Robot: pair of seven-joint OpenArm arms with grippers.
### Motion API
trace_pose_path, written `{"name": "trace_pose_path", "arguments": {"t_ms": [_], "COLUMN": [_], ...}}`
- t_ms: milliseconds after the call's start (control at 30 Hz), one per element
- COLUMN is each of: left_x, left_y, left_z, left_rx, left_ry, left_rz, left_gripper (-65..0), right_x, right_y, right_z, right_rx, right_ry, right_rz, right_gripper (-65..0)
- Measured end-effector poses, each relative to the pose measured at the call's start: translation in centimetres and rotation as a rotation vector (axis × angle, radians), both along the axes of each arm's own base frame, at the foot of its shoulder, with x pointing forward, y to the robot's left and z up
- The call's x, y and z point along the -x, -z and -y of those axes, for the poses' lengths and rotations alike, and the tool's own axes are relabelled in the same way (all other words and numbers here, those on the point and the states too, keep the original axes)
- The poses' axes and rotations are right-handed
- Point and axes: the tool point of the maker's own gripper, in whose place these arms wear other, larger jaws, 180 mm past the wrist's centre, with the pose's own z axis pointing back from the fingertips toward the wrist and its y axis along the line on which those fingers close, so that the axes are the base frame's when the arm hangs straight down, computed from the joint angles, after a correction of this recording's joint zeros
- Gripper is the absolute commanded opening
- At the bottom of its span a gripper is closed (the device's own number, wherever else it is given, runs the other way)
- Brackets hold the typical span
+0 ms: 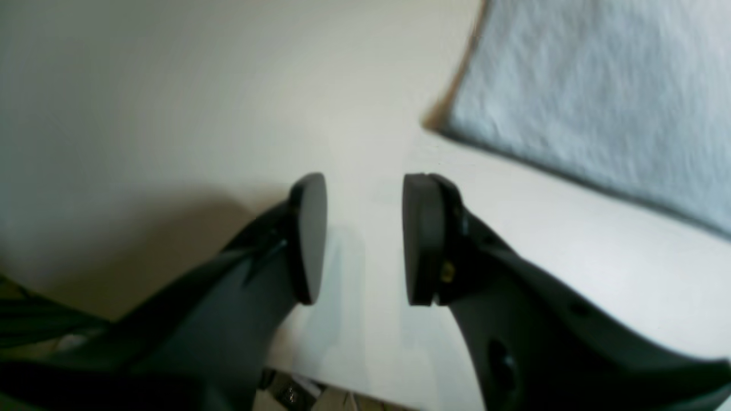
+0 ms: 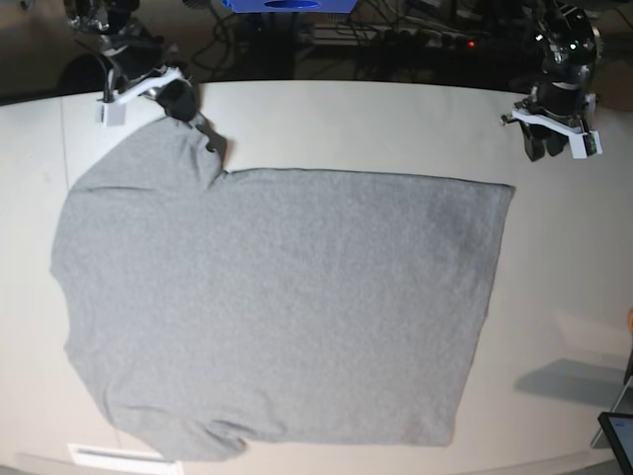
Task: Fold the T-shirt properly
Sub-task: 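Move the left gripper to the shirt's other shoulder corner and grasp it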
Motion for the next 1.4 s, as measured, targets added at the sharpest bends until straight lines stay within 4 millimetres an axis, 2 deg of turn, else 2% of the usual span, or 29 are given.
{"name": "trace_pose_path", "arguments": {"t_ms": [133, 200, 267, 300, 400, 533, 567, 667, 733, 867, 1000, 1400], "left_x": [0.5, 0.7, 0.5, 0.2, -0.3, 0.1, 0.0, -1.4, -1.9, -1.6, -1.4, -3.4], "left_y": [2.3, 3.4, 3.6, 3.4, 2.7, 0.8, 0.4, -1.0, -1.3, -0.1, 2.7, 3.0], "left_z": [-0.8, -1.0, -0.1, 0.5, 0.8, -1.9, -2.0, -0.6, -1.0, -1.5, -1.0, -0.6], "left_rx": [0.031, 0.05, 0.078, 0.103, 0.154, 0.17, 0.184, 0.202, 0.213, 0.235, 0.31, 0.359], "left_ry": [-0.04, -0.052, -0.008, 0.016, 0.017, -0.074, -0.068, 0.088, 0.076, 0.034, 0.012, 0.021], "left_rz": [-0.046, -0.062, -0.054, -0.035, 0.015, 0.096, 0.118, 0.159, 0.184, 0.16, 0.068, 0.048], "left_gripper": [-42.0, -34.8, -26.4, -24.2, -23.7, -23.7, -23.9, -23.9, -23.9, -23.9, -23.9, -23.9], "right_x": [0.0, 0.0, 0.0, 0.0, 0.0, 0.0, 0.0, 0.0, 0.0, 0.0, 0.0, 0.0], "right_y": [0.0, 0.0, 0.0, 0.0, 0.0, 0.0, 0.0, 0.0, 0.0, 0.0, 0.0, 0.0], "right_z": [0.0, 0.0, 0.0, 0.0, 0.0, 0.1, 0.1, 0.1, 0.1, 0.1, 0.1, 0.1], "right_rx": [0.001, 0.0, 0.0, 0.001, 0.0, 0.002, 0.002, 0.002, 0.002, 0.002, 0.002, 0.002], "right_ry": [-0.001, 0.0, 0.0, -0.001, 0.0, -0.001, -0.002, -0.002, -0.002, -0.002, -0.001, -0.002], "right_rz": [0.0, -0.001, 0.0, -0.001, -0.001, -0.001, -0.001, -0.001, -0.001, -0.001, -0.001, -0.001], "right_gripper": [-64.9, -64.9, -64.9, -64.9, -64.9, -64.9, -64.9, -64.9, -64.9, -64.9, -64.9, -64.9]}}
